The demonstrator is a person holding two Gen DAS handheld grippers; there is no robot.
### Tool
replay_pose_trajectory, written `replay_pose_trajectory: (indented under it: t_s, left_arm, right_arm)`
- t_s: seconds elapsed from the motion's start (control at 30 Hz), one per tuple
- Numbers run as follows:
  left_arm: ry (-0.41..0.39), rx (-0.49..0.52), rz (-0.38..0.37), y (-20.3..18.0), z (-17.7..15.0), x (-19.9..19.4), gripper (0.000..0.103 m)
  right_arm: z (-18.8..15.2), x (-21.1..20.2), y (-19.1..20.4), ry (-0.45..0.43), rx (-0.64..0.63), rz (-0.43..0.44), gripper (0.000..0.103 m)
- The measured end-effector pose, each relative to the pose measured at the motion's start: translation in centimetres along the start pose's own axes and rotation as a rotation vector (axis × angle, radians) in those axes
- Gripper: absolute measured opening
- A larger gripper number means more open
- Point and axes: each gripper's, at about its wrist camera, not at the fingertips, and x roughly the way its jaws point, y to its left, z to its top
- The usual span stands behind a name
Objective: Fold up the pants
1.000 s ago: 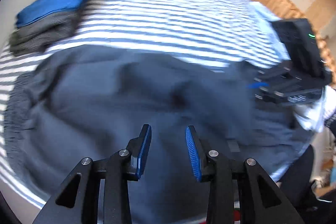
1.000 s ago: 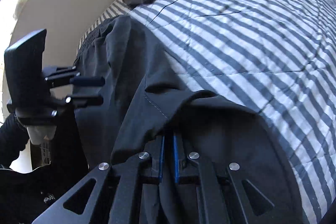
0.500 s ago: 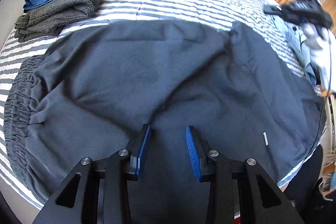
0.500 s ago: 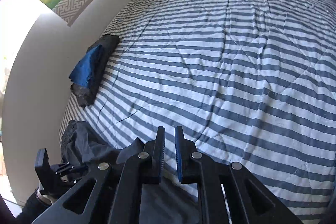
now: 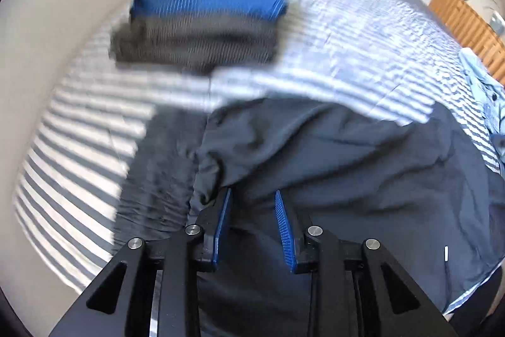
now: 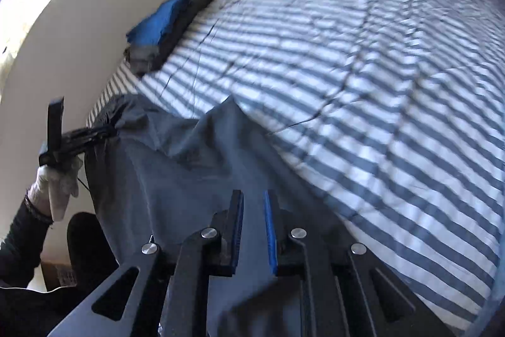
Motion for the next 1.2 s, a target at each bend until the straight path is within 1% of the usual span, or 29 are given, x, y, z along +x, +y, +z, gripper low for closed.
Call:
replay_pose_trajectory:
  t_s: [0.03,0.1,0.17,0.23,0.27,0.3,0.4,0.43,0.5,0.53,0.57,0.63,0.7,0.77,0.87,0.9,0.97,1.03,1.1,1.2]
  left_arm:
    - [-0.024,0.025,-0.001,-1.2,0.4,-0.9,0.031]
    - [-0.046,0.06,-0.06,-3.6,0.9,-2.1,0.032]
    - [-0.048,0.103,-0.151,-7.3,0.9,-3.0,0.032]
    - [-0.045,0.187,-0.219,-11.7,-0.5,-4.6,0.033]
    - [-0.04,0.229,-0.25,-13.8,-0.9,-4.8,0.034]
    - [-0.029,0.264,-0.281,-15.8,-1.3,-4.8,0.034]
    - [0.034,0.376,-0.373,-22.2,-4.0,-4.9,0.034]
    - [0.051,0.407,-0.388,-24.0,-4.8,-4.9,0.034]
    - [0.086,0.475,-0.412,-27.4,-6.1,-4.2,0.034]
    - [0.104,0.506,-0.416,-28.7,-7.3,-4.1,0.034]
    - [0.114,0.525,-0.415,-30.1,-8.5,-4.1,0.034]
    - [0.14,0.554,-0.421,-32.3,-9.4,-3.4,0.034]
    - [0.157,0.568,-0.416,-33.4,-10.2,-3.2,0.034]
    - [0.177,0.574,-0.407,-33.9,-10.6,-2.4,0.034]
    - [0.204,0.581,-0.367,-34.8,-11.0,-1.4,0.034]
    - [0.21,0.58,-0.351,-34.9,-11.0,-1.2,0.034]
    - [0.222,0.571,-0.334,-35.0,-11.4,-1.0,0.034]
    - [0.229,0.565,-0.324,-34.8,-11.3,-0.8,0.034]
    - [0.232,0.563,-0.315,-35.0,-11.4,-0.6,0.034]
    - [0.237,0.569,-0.302,-35.4,-11.8,-0.3,0.037]
  right_arm:
    - [-1.2,-2.3,-1.4,-0.034,0.031,-0.026,0.015]
    - [-4.7,-6.6,-4.6,-0.074,0.109,-0.078,0.018]
    - [-7.6,-8.1,-6.5,-0.066,0.171,-0.14,0.018]
    - [-11.4,-9.0,-8.2,-0.055,0.215,-0.217,0.018]
    - [-12.9,-9.6,-9.0,-0.05,0.233,-0.244,0.018]
    - [-15.1,-10.5,-10.3,-0.061,0.274,-0.279,0.018]
    - [-20.4,-14.8,-13.9,-0.13,0.44,-0.304,0.018]
    - [-22.5,-16.4,-15.3,-0.153,0.486,-0.356,0.019]
    - [-25.7,-18.7,-17.1,-0.159,0.534,-0.455,0.026]
    - [-27.0,-19.5,-17.8,-0.155,0.557,-0.472,0.035]
    - [-28.5,-20.1,-18.7,-0.151,0.591,-0.474,0.038]
    - [-30.6,-21.0,-20.1,-0.156,0.655,-0.464,0.038]
    - [-32.6,-22.1,-21.6,-0.193,0.705,-0.446,0.038]
    - [-33.8,-22.2,-22.9,-0.232,0.747,-0.385,0.038]
    - [-34.5,-21.4,-24.7,-0.241,0.773,-0.337,0.038]
    - [-34.7,-21.3,-25.2,-0.24,0.78,-0.332,0.038]
    - [-34.4,-21.7,-25.2,-0.283,0.757,-0.36,0.038]
    - [-33.2,-21.9,-24.8,-0.332,0.703,-0.347,0.038]
    - [-31.6,-21.8,-24.9,-0.363,0.676,-0.329,0.038]
    - [-29.0,-20.3,-25.4,-0.342,0.632,-0.303,0.038]
